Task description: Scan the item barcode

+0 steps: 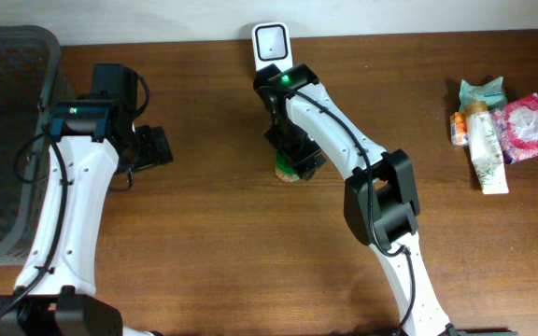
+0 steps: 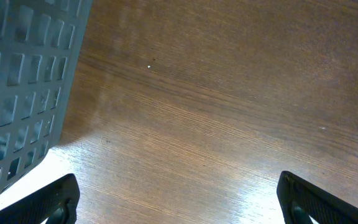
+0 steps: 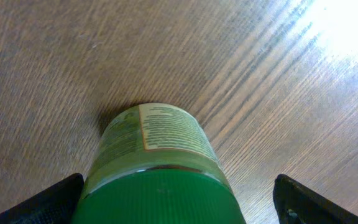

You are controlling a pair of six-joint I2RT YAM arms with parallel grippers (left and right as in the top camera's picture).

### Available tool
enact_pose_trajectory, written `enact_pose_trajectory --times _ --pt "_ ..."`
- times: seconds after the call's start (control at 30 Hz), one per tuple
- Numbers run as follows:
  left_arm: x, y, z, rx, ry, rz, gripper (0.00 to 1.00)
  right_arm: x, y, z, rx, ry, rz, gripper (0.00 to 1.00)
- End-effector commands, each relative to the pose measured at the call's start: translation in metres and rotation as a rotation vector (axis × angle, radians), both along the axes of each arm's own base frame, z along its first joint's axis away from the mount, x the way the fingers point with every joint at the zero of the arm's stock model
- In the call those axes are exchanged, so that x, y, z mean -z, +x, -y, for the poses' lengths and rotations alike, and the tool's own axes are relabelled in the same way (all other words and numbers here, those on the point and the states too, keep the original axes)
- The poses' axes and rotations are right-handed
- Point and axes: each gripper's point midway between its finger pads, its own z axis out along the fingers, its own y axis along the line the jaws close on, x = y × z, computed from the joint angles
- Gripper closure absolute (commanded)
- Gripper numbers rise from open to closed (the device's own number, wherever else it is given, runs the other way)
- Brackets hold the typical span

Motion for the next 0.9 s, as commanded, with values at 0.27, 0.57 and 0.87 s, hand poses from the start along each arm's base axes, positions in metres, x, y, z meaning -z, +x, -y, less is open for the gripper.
enact_pose_trajectory --times 0.27,0.57,0.87 --pt "-0.005 -0.001 -0.004 -0.012 0.010 0.015 0.01 -0.035 0.008 -0.019 -0.754 0.133 0.047 0.38" --pt "-0.005 -0.001 -0.004 -0.012 0.010 0.015 0.01 -0.059 0.014 -0.022 -1.504 0.159 0.080 0.37" --pt "-0.005 -0.001 -0.004 -0.012 0.010 0.015 0.01 -0.053 0.015 -0.023 -1.705 0.163 0.073 0.20"
